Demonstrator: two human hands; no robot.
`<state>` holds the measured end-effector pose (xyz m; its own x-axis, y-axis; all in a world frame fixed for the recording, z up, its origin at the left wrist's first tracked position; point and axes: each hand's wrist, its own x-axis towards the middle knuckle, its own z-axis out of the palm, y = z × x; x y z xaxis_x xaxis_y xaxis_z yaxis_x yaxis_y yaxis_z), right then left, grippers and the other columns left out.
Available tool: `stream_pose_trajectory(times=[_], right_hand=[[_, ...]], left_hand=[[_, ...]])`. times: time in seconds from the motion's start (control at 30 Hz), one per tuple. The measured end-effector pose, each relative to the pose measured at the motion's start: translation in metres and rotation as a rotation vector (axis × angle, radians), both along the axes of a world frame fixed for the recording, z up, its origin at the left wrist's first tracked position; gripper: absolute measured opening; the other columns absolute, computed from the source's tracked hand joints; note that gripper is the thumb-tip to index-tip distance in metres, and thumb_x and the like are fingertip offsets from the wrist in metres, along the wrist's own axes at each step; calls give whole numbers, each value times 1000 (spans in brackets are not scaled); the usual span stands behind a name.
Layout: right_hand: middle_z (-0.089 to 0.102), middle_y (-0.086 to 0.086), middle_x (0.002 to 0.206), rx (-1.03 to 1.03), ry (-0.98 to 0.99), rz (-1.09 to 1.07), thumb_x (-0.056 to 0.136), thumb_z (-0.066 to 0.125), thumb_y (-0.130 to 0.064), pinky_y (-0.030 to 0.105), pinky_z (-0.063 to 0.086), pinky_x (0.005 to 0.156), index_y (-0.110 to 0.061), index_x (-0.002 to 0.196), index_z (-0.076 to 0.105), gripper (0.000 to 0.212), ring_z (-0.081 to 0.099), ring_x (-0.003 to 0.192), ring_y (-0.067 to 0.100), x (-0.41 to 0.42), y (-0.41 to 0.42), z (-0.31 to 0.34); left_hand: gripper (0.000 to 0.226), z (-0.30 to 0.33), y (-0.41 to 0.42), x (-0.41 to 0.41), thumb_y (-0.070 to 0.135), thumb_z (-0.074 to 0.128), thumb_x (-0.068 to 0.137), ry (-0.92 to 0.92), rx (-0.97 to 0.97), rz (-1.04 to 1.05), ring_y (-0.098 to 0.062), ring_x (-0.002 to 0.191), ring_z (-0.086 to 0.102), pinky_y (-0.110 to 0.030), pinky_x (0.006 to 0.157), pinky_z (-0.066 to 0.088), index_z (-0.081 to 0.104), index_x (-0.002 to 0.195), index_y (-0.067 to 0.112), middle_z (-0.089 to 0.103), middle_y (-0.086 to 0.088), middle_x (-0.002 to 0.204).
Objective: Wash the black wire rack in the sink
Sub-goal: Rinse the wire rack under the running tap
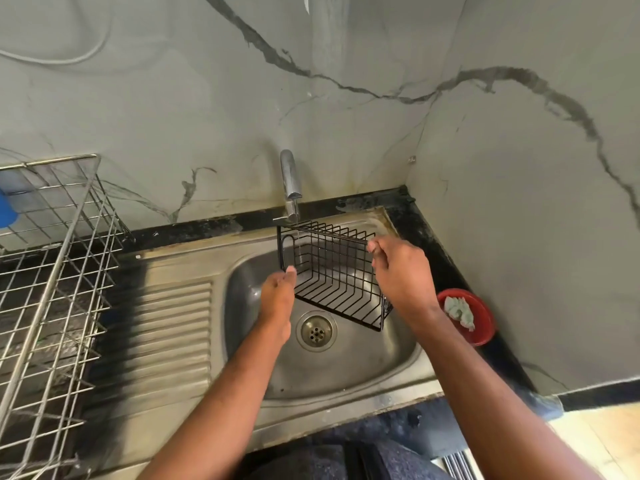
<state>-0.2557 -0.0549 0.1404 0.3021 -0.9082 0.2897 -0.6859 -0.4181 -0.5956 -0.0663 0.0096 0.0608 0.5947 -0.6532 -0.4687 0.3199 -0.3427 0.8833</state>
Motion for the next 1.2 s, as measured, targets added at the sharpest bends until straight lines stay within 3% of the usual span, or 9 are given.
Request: stream_pose_trajectory(times=[0.17,0.33,0.47,0.6,0.83,1.0,1.1,1.2], right_hand=[[68,1,85,-90,0,-28,102,55,-15,36,58,68,-12,99,68,14,64,78,16,-12,4,-11],[70,6,87,-186,11,-78,99,57,-8,34,55,66,-8,103,70,13,65,80,23,-23,-1,-11],[71,5,87,-189,-25,-100,100,56,-8,33,52,67,-7,101,69,14,65,79,23,-30,-5,-13],[69,3,84,-192,-54,-119,102,56,-9,26,44,67,-7,99,69,14,62,75,20,-36,-4,-13],[67,-1,82,-150,-88,-96,106,50,-19,32,53,67,-9,101,69,22,63,75,16,-33,-1,-9],[66,-1,86,-134,-90,-53,104,54,-13,26,49,68,-9,102,68,15,60,80,13,-27,3,-18],[71,4,94,-148,-75,-23,101,56,-8,31,54,72,-9,101,68,13,63,88,18,-25,7,-29],[74,6,105,-142,-33,53,101,57,-12,35,58,82,-8,109,73,19,66,100,21,-26,11,-44]], left_hand=[[17,17,-11,-36,15,59,100,-44,-49,-236,-19,112,61,-33,99,44,66,115,17,67,-5,124],[31,12,-13,-70,26,58,101,115,-94,-380,-20,112,68,-39,105,45,61,130,15,68,-2,130],[38,18,-20,-85,24,61,99,96,-153,-438,-19,115,67,-17,82,48,57,135,15,66,-3,131],[31,13,-21,-75,11,61,98,51,-127,-344,-19,109,68,-25,91,46,61,129,7,73,-10,119],[25,-2,-14,-42,15,57,101,113,-39,-186,-22,109,70,-41,102,49,65,124,9,75,-5,112],[36,17,-20,-24,37,42,107,270,-167,-96,-26,109,70,-45,101,52,60,123,12,74,-8,117],[51,29,-32,-12,48,38,104,443,-262,-42,-30,114,68,-49,103,49,53,133,9,71,-13,124],[46,38,-41,-10,37,39,106,584,-294,51,-32,112,69,-50,98,52,48,140,7,68,-19,125]])
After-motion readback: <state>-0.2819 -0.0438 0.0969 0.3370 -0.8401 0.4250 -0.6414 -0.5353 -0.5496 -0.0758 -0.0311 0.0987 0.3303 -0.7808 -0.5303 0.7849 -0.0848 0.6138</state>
